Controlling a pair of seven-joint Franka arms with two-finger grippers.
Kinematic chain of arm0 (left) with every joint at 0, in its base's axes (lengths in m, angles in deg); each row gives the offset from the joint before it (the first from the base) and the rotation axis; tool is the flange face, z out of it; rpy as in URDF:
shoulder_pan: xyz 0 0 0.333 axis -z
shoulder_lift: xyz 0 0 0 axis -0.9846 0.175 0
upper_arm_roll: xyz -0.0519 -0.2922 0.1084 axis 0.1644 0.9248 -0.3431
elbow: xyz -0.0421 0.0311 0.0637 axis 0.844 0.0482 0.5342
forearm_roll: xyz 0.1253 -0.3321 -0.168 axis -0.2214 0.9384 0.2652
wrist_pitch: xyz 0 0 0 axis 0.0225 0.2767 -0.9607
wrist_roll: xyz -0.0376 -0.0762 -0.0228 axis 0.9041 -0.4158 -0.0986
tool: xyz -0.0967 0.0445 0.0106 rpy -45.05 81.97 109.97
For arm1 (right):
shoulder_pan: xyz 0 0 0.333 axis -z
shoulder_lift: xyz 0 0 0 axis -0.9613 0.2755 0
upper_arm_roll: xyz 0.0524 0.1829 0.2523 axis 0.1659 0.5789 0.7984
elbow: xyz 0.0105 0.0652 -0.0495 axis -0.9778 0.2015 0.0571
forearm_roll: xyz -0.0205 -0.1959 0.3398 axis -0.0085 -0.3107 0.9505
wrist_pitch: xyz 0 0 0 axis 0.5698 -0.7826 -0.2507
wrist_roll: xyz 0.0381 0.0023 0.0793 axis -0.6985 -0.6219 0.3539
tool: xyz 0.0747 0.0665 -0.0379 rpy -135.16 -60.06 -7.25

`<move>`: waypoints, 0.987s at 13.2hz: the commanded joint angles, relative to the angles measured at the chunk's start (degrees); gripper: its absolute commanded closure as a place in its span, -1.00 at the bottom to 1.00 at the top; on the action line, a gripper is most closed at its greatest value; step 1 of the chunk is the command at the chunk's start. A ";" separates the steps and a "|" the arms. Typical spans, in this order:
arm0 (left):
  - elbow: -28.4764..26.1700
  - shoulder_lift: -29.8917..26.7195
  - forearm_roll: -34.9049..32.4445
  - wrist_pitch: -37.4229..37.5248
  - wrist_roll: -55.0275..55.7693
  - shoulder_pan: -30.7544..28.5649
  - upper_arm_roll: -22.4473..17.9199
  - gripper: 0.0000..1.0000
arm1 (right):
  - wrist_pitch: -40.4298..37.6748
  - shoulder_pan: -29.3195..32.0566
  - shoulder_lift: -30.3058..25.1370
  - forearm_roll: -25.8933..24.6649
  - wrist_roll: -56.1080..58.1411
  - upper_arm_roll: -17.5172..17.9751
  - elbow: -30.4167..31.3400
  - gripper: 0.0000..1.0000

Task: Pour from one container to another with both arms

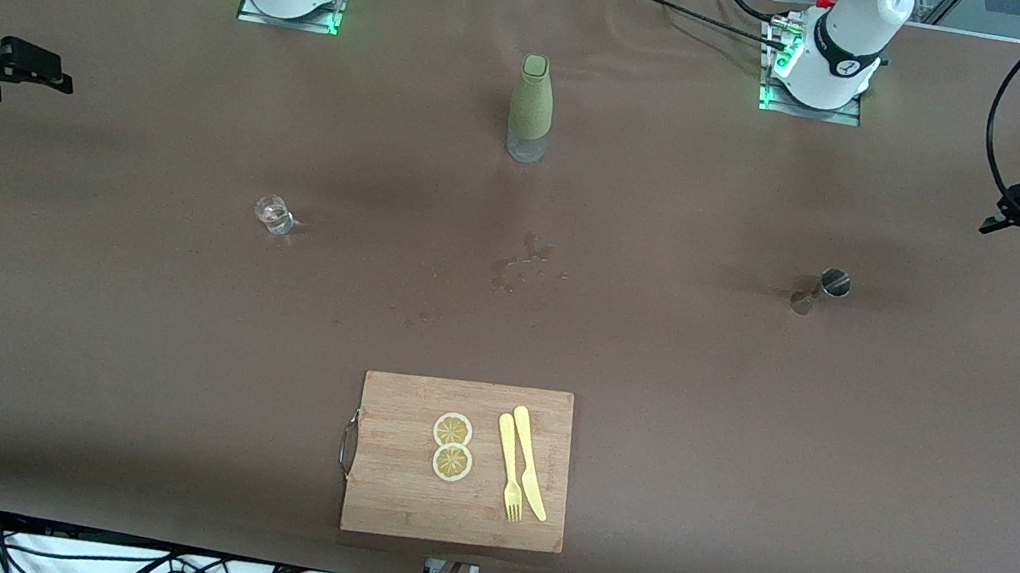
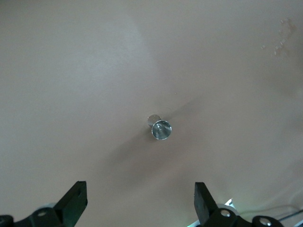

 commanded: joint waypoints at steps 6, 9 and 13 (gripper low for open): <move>-2.10 -1.79 -11.12 -11.22 17.20 4.49 0.96 -1.00 | -6.45 -2.56 -4.00 -1.62 -18.41 3.13 -8.37 -1.00; -1.66 -1.52 -11.13 -11.98 13.32 4.14 0.52 -1.00 | 6.94 -1.79 -3.91 -1.00 -22.08 3.22 -3.02 -1.00; -1.31 -2.22 -8.75 -8.37 26.29 4.05 0.25 -1.00 | 13.69 -1.08 -3.91 -0.92 -21.73 3.13 -2.39 -1.00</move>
